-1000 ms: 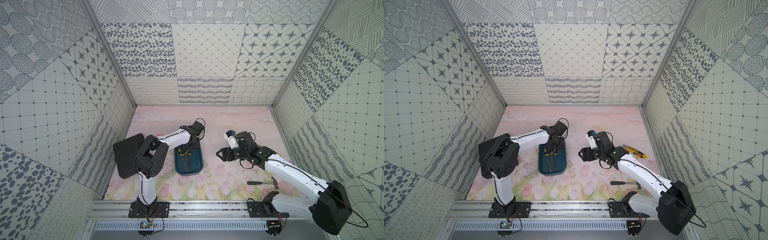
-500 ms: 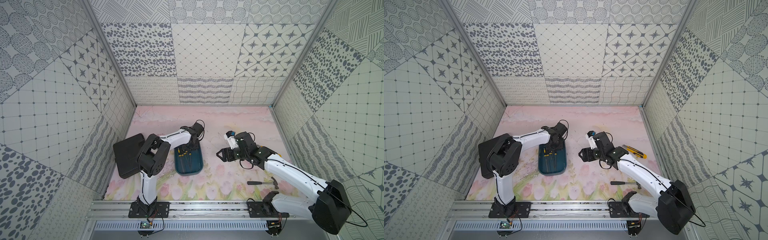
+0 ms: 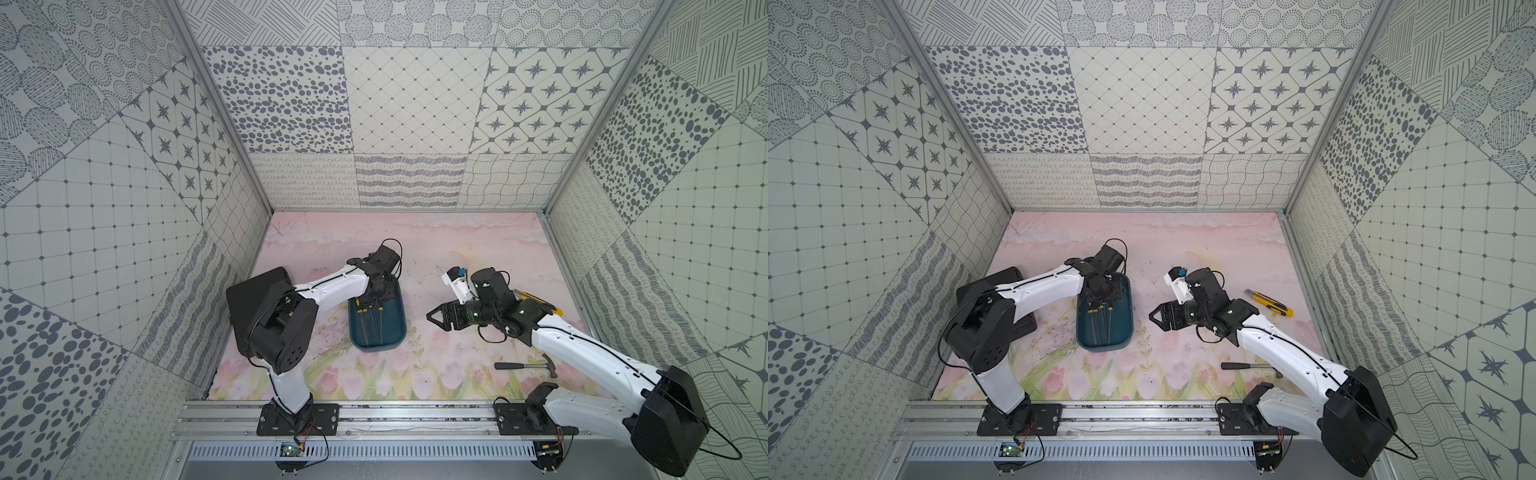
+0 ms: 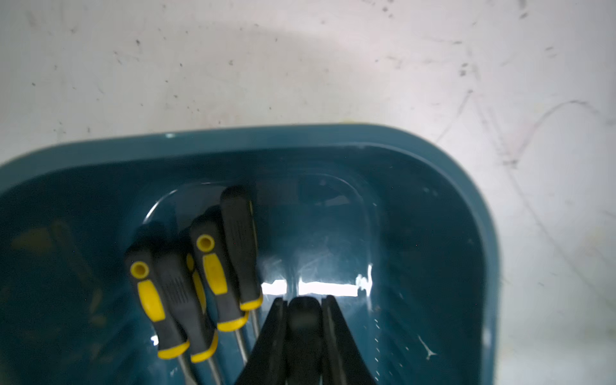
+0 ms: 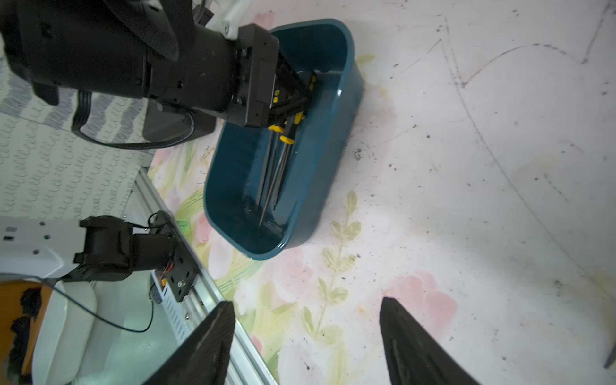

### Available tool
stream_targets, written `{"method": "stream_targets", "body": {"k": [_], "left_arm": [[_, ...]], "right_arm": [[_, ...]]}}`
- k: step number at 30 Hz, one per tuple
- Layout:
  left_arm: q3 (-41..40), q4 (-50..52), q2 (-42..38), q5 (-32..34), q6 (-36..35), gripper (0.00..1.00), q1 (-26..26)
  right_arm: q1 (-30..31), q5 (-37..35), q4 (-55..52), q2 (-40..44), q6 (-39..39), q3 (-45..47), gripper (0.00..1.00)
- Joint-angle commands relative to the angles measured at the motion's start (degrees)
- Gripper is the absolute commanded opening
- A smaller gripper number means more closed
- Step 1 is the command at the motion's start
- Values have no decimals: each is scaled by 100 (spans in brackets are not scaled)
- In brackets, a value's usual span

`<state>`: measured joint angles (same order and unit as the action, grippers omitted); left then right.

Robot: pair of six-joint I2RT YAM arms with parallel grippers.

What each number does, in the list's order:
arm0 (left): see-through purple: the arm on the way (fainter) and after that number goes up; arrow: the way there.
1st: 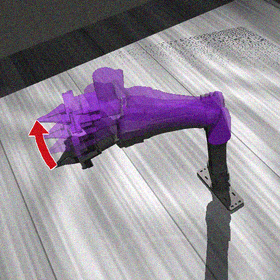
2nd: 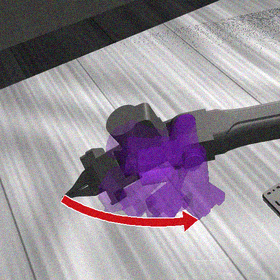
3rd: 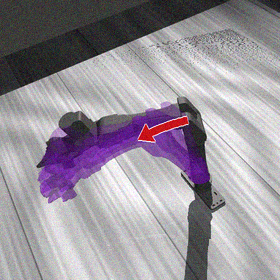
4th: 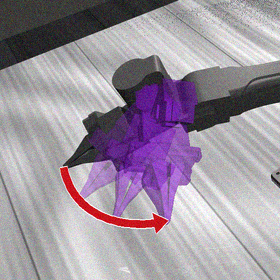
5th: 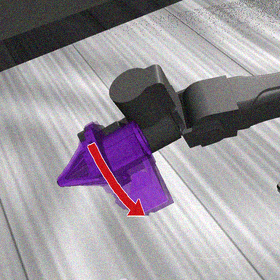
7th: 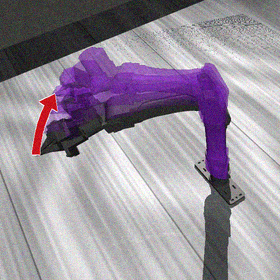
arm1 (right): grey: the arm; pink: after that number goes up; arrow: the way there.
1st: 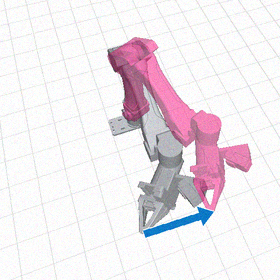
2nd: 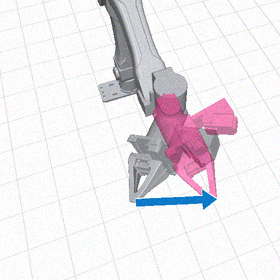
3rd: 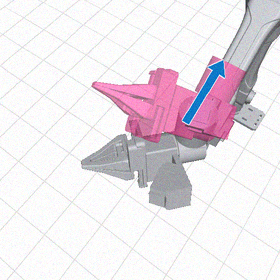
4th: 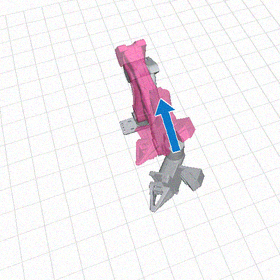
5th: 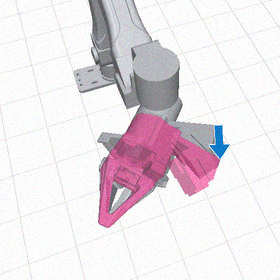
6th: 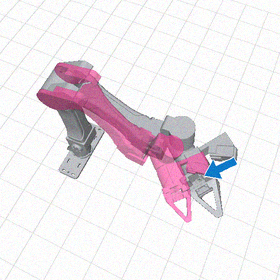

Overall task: Take the file tool out of the storage box
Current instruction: Pick up the file tool from the storage box.

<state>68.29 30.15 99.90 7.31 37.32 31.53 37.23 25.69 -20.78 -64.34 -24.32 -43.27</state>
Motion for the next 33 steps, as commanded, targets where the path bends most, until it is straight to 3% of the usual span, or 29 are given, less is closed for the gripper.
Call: {"method": "stream_targets", "body": {"k": [1, 8, 15, 23, 33], "left_arm": [[-494, -1270, -907, -1357, 62, 5, -100], [-1015, -2688, -1912, -3216, 614, 7, -332], [-1323, -4035, -2611, -4194, 1435, 9, -351], [-1514, -4985, -2990, -4607, 2004, 9, -349], [-1716, -5783, -2892, -4722, 2358, 9, -358]], "right_arm": [[35, 961, 802, 235, -382, 108, 72], [53, 1815, 1530, 293, -873, 199, 72], [59, 2213, 2367, 75, -1335, 308, 69], [150, 2443, 2738, 9, -1598, 258, 65], [206, 2901, 3675, -36, -2193, 423, 44]]}}
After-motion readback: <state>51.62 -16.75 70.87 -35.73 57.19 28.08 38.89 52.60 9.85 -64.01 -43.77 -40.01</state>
